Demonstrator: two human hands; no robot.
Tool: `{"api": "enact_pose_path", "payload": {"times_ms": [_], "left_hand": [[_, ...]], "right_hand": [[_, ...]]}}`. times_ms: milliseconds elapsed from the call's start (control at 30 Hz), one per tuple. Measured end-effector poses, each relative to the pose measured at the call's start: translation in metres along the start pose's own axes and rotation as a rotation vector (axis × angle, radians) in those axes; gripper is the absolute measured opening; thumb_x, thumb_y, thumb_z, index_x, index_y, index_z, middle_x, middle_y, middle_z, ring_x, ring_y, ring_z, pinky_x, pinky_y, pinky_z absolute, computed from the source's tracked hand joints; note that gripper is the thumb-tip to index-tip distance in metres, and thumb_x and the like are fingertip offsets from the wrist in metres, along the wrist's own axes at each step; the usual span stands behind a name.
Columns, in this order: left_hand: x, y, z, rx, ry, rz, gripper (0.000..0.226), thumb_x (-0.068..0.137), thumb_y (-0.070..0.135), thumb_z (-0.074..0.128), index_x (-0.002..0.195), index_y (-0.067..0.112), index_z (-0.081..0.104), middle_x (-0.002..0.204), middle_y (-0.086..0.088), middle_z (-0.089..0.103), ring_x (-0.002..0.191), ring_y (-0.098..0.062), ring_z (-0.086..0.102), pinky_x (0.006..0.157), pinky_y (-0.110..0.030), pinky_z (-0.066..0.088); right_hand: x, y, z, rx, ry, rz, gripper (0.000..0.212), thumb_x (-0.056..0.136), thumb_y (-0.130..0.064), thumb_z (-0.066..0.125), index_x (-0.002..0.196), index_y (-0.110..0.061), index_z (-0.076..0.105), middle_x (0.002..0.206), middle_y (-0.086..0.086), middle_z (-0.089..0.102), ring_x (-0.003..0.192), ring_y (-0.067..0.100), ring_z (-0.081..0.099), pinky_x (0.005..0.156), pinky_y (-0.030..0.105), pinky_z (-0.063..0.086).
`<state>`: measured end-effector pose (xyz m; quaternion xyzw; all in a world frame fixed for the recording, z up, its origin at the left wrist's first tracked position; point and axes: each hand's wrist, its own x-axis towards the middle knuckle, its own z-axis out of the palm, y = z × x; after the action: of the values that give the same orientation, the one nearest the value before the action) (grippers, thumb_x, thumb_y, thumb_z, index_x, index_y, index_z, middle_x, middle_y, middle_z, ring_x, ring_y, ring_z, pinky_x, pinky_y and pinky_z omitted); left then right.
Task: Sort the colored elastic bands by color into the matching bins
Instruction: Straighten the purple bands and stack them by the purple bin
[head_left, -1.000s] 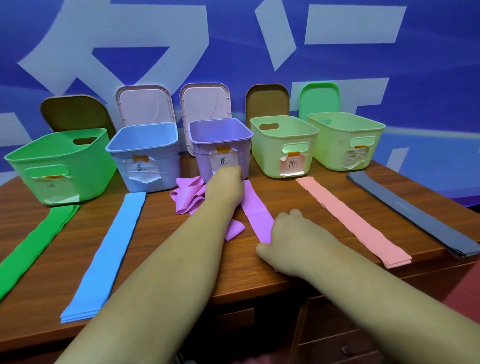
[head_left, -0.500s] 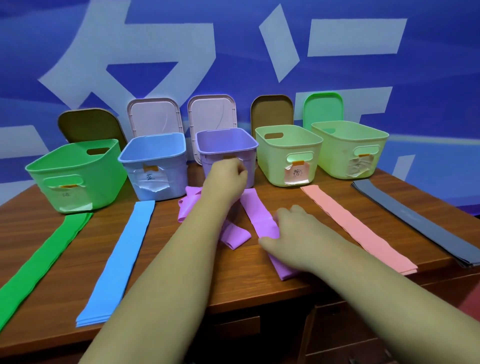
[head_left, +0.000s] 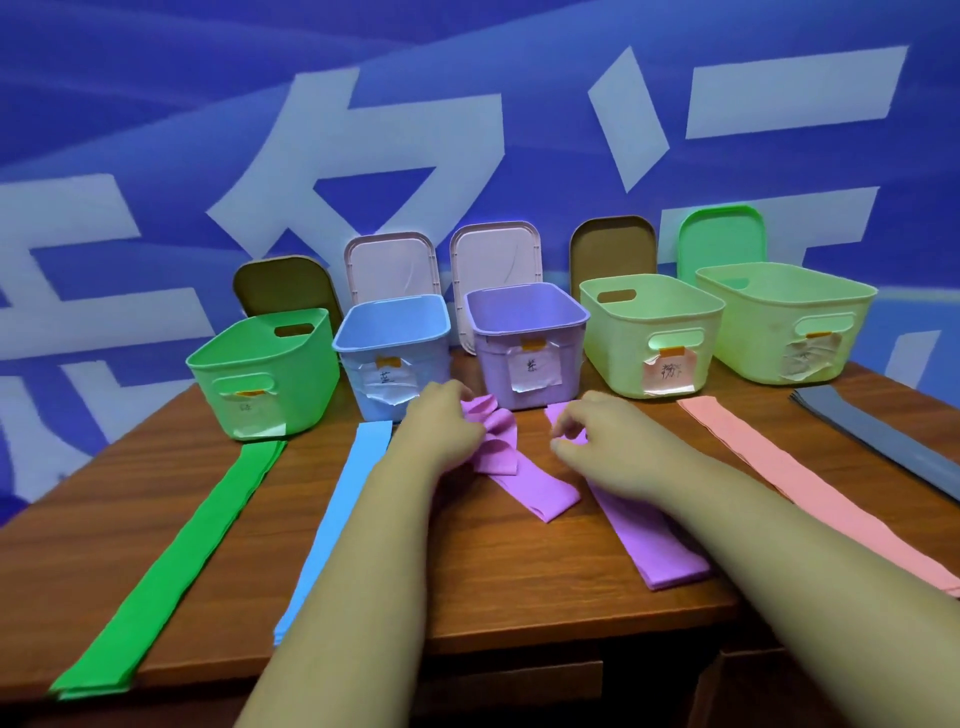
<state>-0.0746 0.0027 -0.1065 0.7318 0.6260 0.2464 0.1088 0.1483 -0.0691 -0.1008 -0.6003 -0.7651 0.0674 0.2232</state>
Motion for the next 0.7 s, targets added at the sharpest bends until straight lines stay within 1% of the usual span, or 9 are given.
{"api": "enact_pose_path", "payload": {"times_ms": [67, 133, 267, 367, 467, 500, 567, 633, 700], "left_hand": [[0.001, -0.008, 0.006, -0.042, 0.007, -0.027, 0.049, 0.086, 0.031, 0.069, 0.134, 0.019, 0.063, 0.132, -0.013, 0.061, 0.120, -0.033, 0.060, 0.103, -0.042, 0.050], [0.004, -0.009, 0.011, -0.045, 0.021, -0.035, 0.046, 0.091, 0.023, 0.067, 0.137, 0.017, 0.062, 0.135, -0.014, 0.062, 0.124, -0.033, 0.059, 0.102, -0.039, 0.048], [0.005, -0.003, 0.016, -0.040, 0.107, -0.061, 0.040, 0.095, 0.011, 0.061, 0.135, 0.013, 0.064, 0.134, -0.015, 0.064, 0.124, -0.033, 0.058, 0.099, -0.039, 0.048], [0.007, -0.004, 0.018, -0.060, 0.145, -0.099, 0.039, 0.095, 0.007, 0.057, 0.131, 0.016, 0.067, 0.131, -0.014, 0.065, 0.119, -0.033, 0.060, 0.095, -0.038, 0.050], [0.009, -0.004, 0.016, -0.119, 0.205, -0.137, 0.033, 0.096, 0.008, 0.055, 0.124, 0.017, 0.068, 0.125, -0.014, 0.069, 0.114, -0.033, 0.063, 0.090, -0.039, 0.051], [0.011, -0.004, 0.016, -0.148, 0.233, -0.148, 0.032, 0.097, 0.009, 0.054, 0.125, 0.016, 0.068, 0.125, -0.014, 0.070, 0.114, -0.034, 0.064, 0.088, -0.040, 0.051], [0.011, -0.003, 0.013, -0.219, 0.309, -0.162, 0.032, 0.099, 0.010, 0.052, 0.129, 0.014, 0.066, 0.126, -0.014, 0.069, 0.114, -0.035, 0.064, 0.086, -0.039, 0.049], [0.009, -0.002, 0.011, -0.304, 0.412, -0.197, 0.032, 0.101, 0.011, 0.051, 0.130, 0.013, 0.066, 0.125, -0.013, 0.069, 0.113, -0.033, 0.065, 0.082, -0.035, 0.046], [0.008, 0.000, 0.008, -0.427, 0.474, -0.245, 0.027, 0.103, 0.015, 0.052, 0.125, 0.013, 0.067, 0.121, -0.009, 0.070, 0.109, -0.027, 0.065, 0.079, -0.029, 0.043]], "right_hand": [[0.009, -0.001, 0.007, 0.006, -0.007, -0.004, 0.019, 0.091, -0.043, 0.066, 0.096, -0.028, 0.076, 0.099, -0.004, 0.063, 0.099, 0.020, 0.063, 0.094, 0.036, 0.050], [0.018, -0.005, 0.015, -0.036, -0.041, 0.019, 0.030, 0.090, -0.056, 0.060, 0.089, -0.031, 0.076, 0.097, -0.005, 0.063, 0.099, 0.022, 0.061, 0.093, 0.037, 0.050], [0.032, -0.018, 0.028, -0.155, -0.116, 0.052, 0.048, 0.088, -0.066, 0.052, 0.072, -0.025, 0.069, 0.087, 0.001, 0.065, 0.096, 0.030, 0.059, 0.088, 0.039, 0.050], [0.038, -0.030, 0.033, -0.220, -0.129, 0.050, 0.041, 0.095, -0.058, 0.054, 0.080, -0.023, 0.068, 0.095, 0.005, 0.061, 0.100, 0.032, 0.053, 0.086, 0.041, 0.046], [0.044, -0.035, 0.035, -0.228, -0.118, 0.056, 0.025, 0.098, -0.039, 0.054, 0.097, -0.021, 0.071, 0.107, 0.008, 0.059, 0.109, 0.035, 0.052, 0.090, 0.042, 0.047], [0.046, -0.036, 0.034, -0.205, -0.086, 0.062, 0.024, 0.097, -0.034, 0.053, 0.101, -0.019, 0.072, 0.109, 0.010, 0.063, 0.110, 0.036, 0.054, 0.092, 0.042, 0.049], [0.049, -0.038, 0.031, -0.048, -0.006, 0.116, 0.023, 0.094, -0.028, 0.053, 0.092, -0.015, 0.072, 0.100, 0.010, 0.070, 0.100, 0.035, 0.062, 0.085, 0.041, 0.052], [0.050, -0.039, 0.025, 0.204, 0.057, 0.209, 0.022, 0.095, -0.026, 0.053, 0.082, -0.013, 0.066, 0.086, 0.008, 0.069, 0.086, 0.032, 0.064, 0.076, 0.039, 0.051], [0.052, -0.038, 0.013, 0.495, 0.099, 0.304, 0.022, 0.096, -0.024, 0.053, 0.077, -0.016, 0.060, 0.083, 0.007, 0.065, 0.081, 0.029, 0.060, 0.075, 0.039, 0.051]]}}
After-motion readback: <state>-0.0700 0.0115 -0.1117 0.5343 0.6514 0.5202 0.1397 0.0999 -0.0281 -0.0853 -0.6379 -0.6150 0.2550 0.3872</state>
